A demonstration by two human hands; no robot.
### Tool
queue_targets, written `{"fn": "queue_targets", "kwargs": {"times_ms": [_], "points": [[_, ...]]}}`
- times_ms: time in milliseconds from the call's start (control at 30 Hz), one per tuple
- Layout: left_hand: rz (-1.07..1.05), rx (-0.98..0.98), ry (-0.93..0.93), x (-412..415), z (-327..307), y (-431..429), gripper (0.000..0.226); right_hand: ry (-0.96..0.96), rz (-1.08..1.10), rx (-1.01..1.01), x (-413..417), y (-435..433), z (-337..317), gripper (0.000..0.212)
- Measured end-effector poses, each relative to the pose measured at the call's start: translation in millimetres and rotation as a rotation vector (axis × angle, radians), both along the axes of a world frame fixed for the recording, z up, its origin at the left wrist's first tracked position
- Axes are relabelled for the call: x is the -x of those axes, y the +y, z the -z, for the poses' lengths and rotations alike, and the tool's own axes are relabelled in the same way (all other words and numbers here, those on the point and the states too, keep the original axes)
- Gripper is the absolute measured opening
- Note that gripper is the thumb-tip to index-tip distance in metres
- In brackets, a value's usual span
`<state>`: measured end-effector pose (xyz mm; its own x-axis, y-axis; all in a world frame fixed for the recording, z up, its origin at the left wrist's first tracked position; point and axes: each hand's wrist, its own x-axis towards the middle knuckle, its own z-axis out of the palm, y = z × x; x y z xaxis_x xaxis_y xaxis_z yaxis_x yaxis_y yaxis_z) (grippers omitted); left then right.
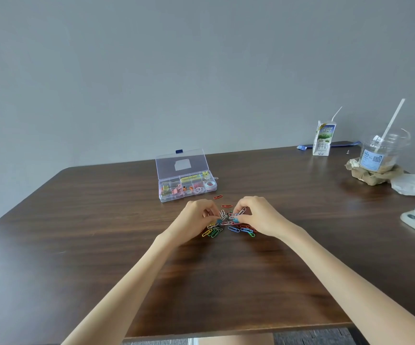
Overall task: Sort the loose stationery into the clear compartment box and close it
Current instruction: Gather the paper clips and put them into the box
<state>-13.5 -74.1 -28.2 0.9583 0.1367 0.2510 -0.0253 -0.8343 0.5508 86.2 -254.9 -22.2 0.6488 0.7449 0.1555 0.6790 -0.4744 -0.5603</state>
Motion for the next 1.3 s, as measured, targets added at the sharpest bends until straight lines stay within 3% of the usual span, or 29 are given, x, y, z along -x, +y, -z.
{"fn": "queue_targets", "kwargs": {"times_ms": [267,733,1100,1300], "points": [[-0.060,0.093,-0.055,-1.1,-11.7,12.1,0.020,-0.004,-0.009,-0.133,-6.8,21.1,-8.3,0.002],[-0.166,0.114,-0.119,-28.2,-35.6,65.8,0.014,-0.022,-0.035,-0.188,-47.2,88.9,-30.3,0.010],[-0.242,0.086,-0.111,-75.5,-26.0,108.5,0.011,-0.057,-0.036,-0.093,-98.8,140.2,-22.8,0.010],[-0.306,-0.021,-0.086,-86.8,-13.2,111.4,0.002,-0.071,-0.071,-0.029,-109.5,153.1,-15.6,0.012]]}}
